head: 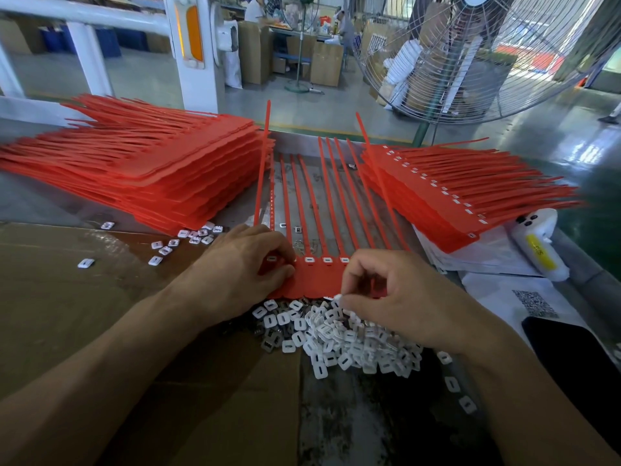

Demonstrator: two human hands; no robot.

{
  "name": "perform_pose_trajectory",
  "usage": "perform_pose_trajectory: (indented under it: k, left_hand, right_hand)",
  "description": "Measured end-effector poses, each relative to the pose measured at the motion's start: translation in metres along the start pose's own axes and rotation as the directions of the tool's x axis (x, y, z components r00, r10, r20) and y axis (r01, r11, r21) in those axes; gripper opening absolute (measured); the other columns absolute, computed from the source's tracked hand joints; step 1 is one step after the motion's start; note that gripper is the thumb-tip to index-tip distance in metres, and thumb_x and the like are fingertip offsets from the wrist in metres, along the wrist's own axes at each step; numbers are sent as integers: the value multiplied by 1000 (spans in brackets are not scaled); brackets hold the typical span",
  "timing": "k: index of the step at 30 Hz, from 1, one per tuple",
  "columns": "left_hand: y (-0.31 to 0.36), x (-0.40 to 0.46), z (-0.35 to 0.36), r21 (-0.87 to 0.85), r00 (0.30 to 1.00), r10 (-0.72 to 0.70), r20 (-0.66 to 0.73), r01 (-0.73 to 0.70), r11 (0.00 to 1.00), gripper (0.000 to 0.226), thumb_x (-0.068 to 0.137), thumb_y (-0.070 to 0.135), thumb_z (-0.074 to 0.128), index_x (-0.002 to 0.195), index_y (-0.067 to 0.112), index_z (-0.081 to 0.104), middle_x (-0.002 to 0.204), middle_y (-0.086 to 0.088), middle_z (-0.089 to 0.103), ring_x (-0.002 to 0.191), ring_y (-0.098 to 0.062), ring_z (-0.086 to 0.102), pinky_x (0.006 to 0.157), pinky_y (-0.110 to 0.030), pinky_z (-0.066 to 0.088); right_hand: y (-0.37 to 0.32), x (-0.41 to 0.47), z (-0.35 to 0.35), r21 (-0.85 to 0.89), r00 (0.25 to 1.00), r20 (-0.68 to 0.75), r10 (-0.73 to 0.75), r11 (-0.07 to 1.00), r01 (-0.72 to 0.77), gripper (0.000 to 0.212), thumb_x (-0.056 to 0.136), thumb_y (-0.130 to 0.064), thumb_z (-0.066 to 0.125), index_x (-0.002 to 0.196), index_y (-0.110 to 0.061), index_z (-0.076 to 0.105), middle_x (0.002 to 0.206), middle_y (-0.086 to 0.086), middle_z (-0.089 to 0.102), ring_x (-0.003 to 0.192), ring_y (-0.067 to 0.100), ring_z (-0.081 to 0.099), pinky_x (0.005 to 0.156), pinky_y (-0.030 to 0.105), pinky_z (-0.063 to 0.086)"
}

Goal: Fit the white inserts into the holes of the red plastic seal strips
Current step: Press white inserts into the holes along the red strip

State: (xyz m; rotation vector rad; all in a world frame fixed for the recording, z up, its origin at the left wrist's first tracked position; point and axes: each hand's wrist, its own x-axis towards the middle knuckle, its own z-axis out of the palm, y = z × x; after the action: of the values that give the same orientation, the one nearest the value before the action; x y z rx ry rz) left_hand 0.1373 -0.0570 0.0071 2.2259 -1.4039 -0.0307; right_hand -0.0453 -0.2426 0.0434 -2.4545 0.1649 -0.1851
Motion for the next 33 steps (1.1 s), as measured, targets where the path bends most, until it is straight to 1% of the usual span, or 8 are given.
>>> perform_pose_trajectory:
  k: [6,11,14,16,22,27,30,33]
  left_hand:
    - [0,0,0,0,1000,0,-4,0,1000,29,91,52,56,115,39,64,114,20,58,113,-5,49,102,-38,45]
    - [1,0,0,8,1000,2,-4,-2,1000,30,90,52,54,116,39,64,114,19,58,113,-5,48,103,-37,44]
    - [1,0,0,8,1000,6,-3,-6,1000,32,90,53,53,116,38,63,113,19,58,112,-5,48,102,-37,44]
    - [0,-1,0,2,1000,2,-3,-2,1000,32,89,54,52,115,38,64,113,19,58,112,-5,49,102,-37,44]
    - [0,-1,1,-5,1000,9,-5,-9,1000,30,90,53,53,114,39,64,112,20,59,111,-6,49,101,-39,45]
    - [0,-2,1,-7,1000,7,-9,-7,1000,31,89,55,52,113,39,64,111,20,58,112,-5,49,101,-38,45]
    - [0,-2,1,-5,1000,4,-6,-4,1000,32,89,56,51,113,40,63,111,21,58,111,-4,49,102,-37,44]
    - [1,-2,0,-6,1000,-1,-4,1,1000,32,89,56,51,114,40,63,113,21,58,112,-4,49,102,-37,44]
  right_hand:
    - [1,2,2,144,997,-72,31,989,-21,20,89,-14,74,83,-31,67,81,-7,71,70,8,66,67,23,57]
    - [0,5,5,173,969,-214,121,981,-84,20,84,-13,75,80,-32,67,94,-15,74,81,7,71,71,33,60]
    - [2,6,5,254,934,-307,183,961,-104,18,84,-12,75,79,-27,67,85,-5,73,71,18,68,60,36,57]
    - [4,7,5,264,915,-343,212,957,-123,18,86,-13,75,79,-27,67,76,-3,71,67,23,66,57,32,54]
    - [7,7,5,264,896,-375,238,954,-143,22,91,-11,70,86,-32,71,86,-18,71,70,6,68,63,14,52]
    - [12,7,4,274,882,-403,243,952,-137,23,92,-13,70,89,-35,75,87,-20,72,73,1,68,63,12,50]
    - [19,7,-3,261,843,-467,268,952,-159,21,91,-15,71,89,-35,76,88,-24,73,72,-1,68,66,17,49]
    - [31,6,-14,266,782,-533,322,942,-206,20,90,-14,72,90,-33,77,81,-23,72,67,7,68,66,32,55]
